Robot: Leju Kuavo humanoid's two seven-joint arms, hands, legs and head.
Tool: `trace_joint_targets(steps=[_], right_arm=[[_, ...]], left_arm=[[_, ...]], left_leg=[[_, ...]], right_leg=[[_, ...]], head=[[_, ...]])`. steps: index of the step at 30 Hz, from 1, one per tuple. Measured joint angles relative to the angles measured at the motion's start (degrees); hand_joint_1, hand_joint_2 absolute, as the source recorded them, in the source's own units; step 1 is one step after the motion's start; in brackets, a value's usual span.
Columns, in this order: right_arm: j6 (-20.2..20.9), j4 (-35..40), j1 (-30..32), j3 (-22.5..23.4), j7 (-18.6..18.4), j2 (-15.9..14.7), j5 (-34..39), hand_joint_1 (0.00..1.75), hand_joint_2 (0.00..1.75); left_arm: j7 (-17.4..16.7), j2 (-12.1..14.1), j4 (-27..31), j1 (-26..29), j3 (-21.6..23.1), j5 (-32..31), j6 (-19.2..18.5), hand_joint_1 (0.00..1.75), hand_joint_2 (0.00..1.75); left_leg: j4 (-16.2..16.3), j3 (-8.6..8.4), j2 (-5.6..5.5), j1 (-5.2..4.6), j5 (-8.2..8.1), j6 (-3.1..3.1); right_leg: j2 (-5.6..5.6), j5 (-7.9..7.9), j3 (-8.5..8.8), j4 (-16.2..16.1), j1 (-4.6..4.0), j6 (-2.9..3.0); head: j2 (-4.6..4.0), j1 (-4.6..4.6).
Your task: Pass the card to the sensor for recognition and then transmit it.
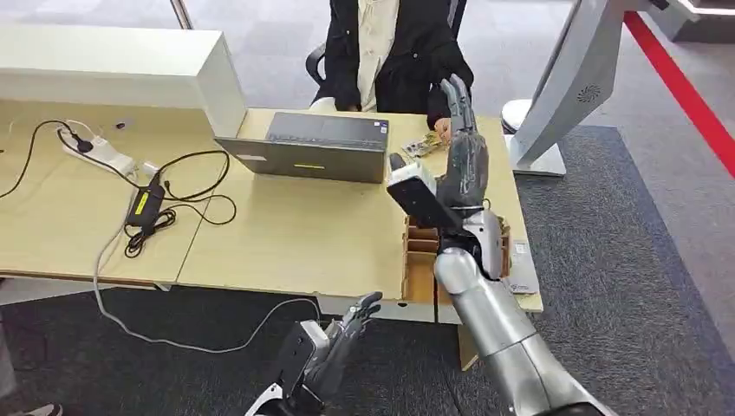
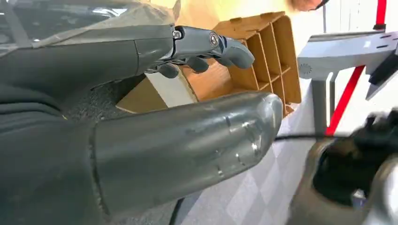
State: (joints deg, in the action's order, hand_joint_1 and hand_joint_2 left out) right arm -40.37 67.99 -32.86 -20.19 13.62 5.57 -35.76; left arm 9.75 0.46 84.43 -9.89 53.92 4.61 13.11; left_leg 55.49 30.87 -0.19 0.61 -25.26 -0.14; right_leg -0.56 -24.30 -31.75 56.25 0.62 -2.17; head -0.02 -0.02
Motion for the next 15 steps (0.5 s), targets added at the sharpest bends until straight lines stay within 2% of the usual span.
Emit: trace_joint_targets(steps=[4, 7, 9, 15], right_arm=[[0.0, 10.0, 9.5, 3.0, 0.6, -0.8, 2.2, 0.0, 1.75], [0.0, 15.3, 17.0, 4.3, 0.4, -1.7, 7.8, 0.0, 1.75], [0.1, 17.2, 20.5, 4.7, 1.0, -2.0, 9.0, 0.0, 1.75], [0.1, 21.4, 24.9, 5.8, 1.3, -2.8, 10.0, 0.0, 1.75]], left_arm=[[0.0, 0.4, 0.7, 0.4, -0.1, 0.4, 1.2, 0.0, 0.0], [0.5, 0.8, 0.9, 0.9, -0.3, 1.5, 3.1, 0.0, 0.0], [0.7, 1.2, 1.2, 1.1, -0.3, 2.0, 3.1, 0.0, 0.0], [0.9, 1.6, 1.6, 1.5, -0.3, 2.3, 2.6, 0.0, 0.0]], left_leg=[[0.0, -0.01, 0.04, -0.01, -0.02, 0.02], [0.0, -0.01, 0.03, -0.01, -0.02, 0.03], [0.0, 0.0, 0.05, -0.02, -0.02, 0.03], [0.0, -0.01, 0.06, -0.01, -0.02, 0.03]], right_leg=[[0.01, 0.01, 0.02, 0.0, 0.01, -0.01], [0.01, 0.01, 0.05, 0.0, 0.01, -0.01], [0.01, 0.01, 0.03, 0.0, 0.01, -0.01], [0.02, 0.01, 0.03, 0.0, 0.01, 0.0]], head=[[0.0, 0.0], [0.0, 0.02], [0.0, 0.0], [0.0, 0.02]])
